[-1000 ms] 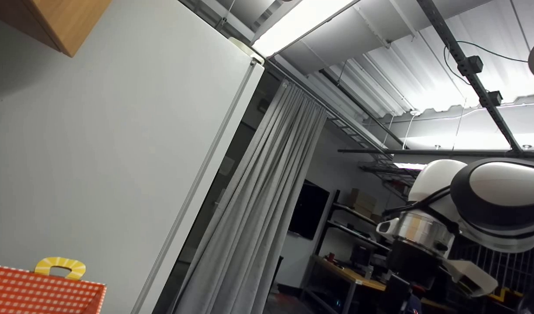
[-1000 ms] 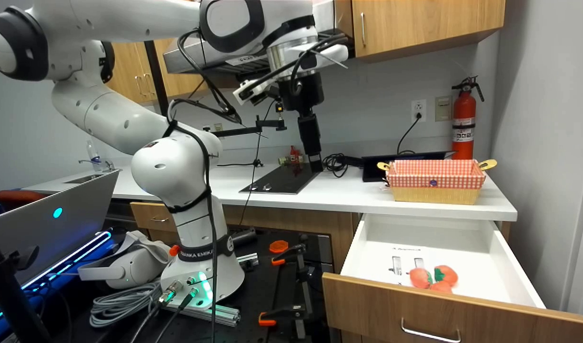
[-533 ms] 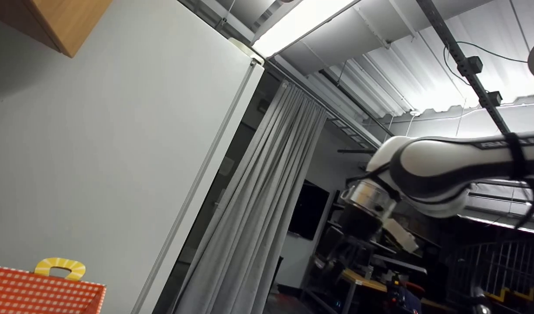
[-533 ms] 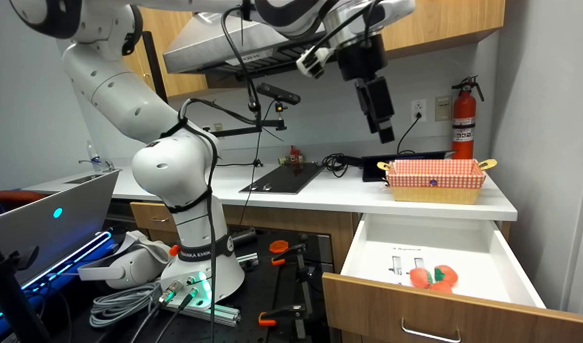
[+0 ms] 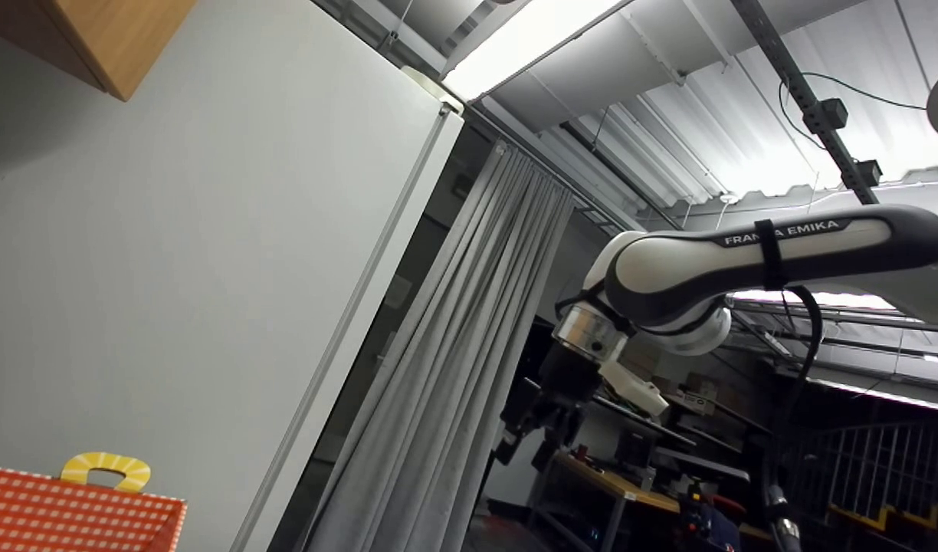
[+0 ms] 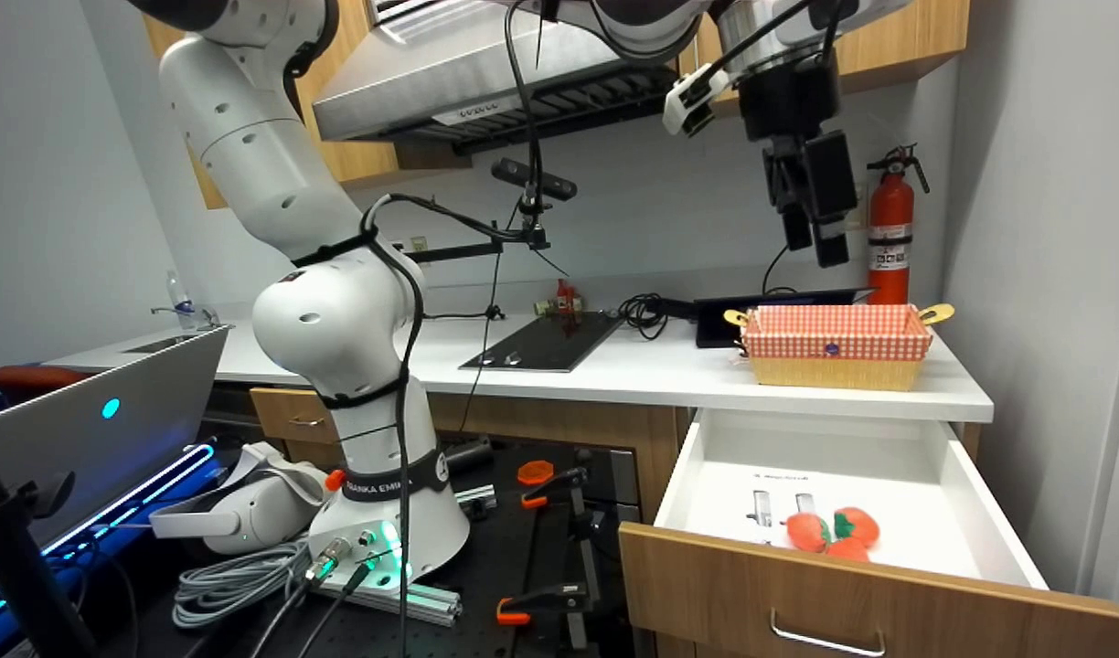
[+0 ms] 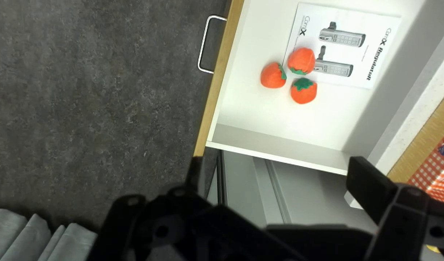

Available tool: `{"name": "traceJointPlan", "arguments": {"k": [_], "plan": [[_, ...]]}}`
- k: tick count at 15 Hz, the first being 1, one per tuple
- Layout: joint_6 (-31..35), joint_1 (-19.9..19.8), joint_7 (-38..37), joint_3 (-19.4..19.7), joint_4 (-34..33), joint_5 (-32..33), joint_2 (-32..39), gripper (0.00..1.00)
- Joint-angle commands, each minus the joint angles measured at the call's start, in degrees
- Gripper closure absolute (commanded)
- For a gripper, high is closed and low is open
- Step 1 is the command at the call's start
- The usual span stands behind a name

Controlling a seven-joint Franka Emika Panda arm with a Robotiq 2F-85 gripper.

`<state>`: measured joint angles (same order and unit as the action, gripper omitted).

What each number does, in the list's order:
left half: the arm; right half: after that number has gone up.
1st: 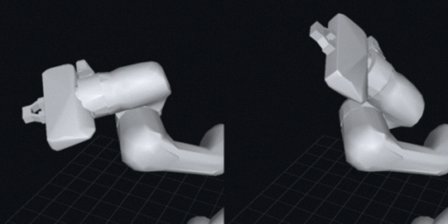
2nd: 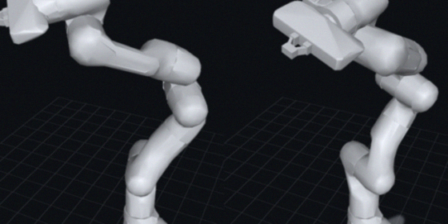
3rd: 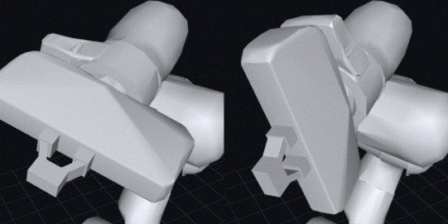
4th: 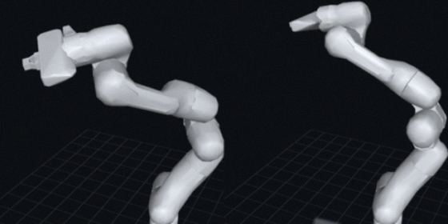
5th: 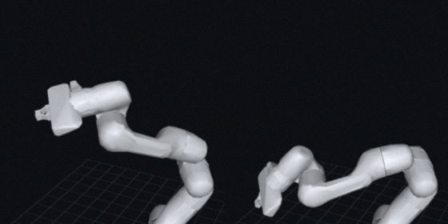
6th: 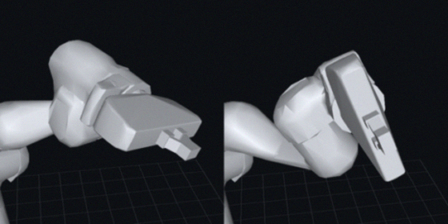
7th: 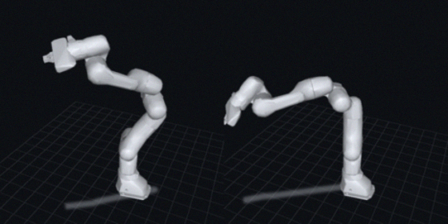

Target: Close the top right drawer partially

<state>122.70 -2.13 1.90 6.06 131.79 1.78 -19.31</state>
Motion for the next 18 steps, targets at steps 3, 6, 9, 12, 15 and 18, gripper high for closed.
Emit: {"name": "traceJointPlan", "arguments": {"k": [3, 6, 9, 12, 15, 18], "plan": [[1.41, -1.28, -0.49, -0.58, 0.6, 0.75, 1.66, 0.0], [3.2, -2.7, -1.19, -0.11, 1.02, 2.49, 4.42, 0.0], [6.59, -4.65, -2.46, 0.51, 1.33, 4.82, 8.52, 0.0], [10.23, -6.13, -3.5, 1.45, 1.6, 6.24, 13.25, 0.0], [14.11, -6.97, -3.7, 2.45, 1.6, 6.29, 18.43, 0.0], [17.62, -7.21, -3.82, 3.16, 1.0, 5.95, 23.21, 0.0]]}}
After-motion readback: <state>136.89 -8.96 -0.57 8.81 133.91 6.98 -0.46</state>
